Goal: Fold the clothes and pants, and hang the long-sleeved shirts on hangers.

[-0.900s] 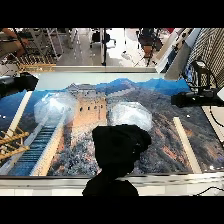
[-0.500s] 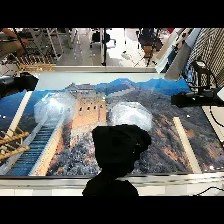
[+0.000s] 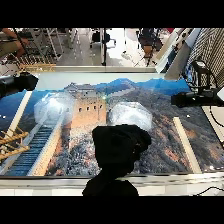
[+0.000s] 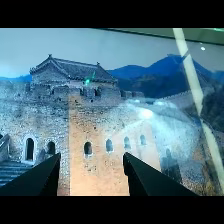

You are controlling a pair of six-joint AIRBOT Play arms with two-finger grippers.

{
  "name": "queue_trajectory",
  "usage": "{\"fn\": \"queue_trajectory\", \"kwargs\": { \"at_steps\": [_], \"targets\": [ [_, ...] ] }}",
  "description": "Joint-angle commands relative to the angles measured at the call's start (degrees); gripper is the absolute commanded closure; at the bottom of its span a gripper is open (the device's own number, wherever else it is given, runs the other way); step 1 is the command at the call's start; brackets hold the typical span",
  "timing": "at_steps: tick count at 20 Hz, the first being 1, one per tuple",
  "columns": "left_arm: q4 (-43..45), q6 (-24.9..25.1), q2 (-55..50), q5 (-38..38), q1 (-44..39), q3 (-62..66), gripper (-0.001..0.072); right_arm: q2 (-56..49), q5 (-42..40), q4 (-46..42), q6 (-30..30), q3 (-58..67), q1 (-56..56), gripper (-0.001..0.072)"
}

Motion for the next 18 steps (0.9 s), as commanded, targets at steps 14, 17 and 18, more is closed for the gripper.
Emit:
{"fn": "queue_trajectory", "kwargs": {
  "at_steps": [14, 17, 18],
  "targets": [
    [-12.9, -2.2, -10.7, -8.9, -30.2, -15.5, 0.0182, 0.4, -9.4, 9.2, 1.3, 0.0, 0.1, 0.0659],
    [-8.1, -9.6, -17.6, -6.4, -36.7, -15.6, 0.0182, -0.1, 4.5, 9.2, 1.0, 0.0, 0.1, 0.0170],
    [-7.4, -11.7, -19.4, -5.6, -38.1, -15.6, 0.0182, -0.4, 10.0, 10.3, 0.5, -0.6, 0.3, 0.0145]
  ]
}}
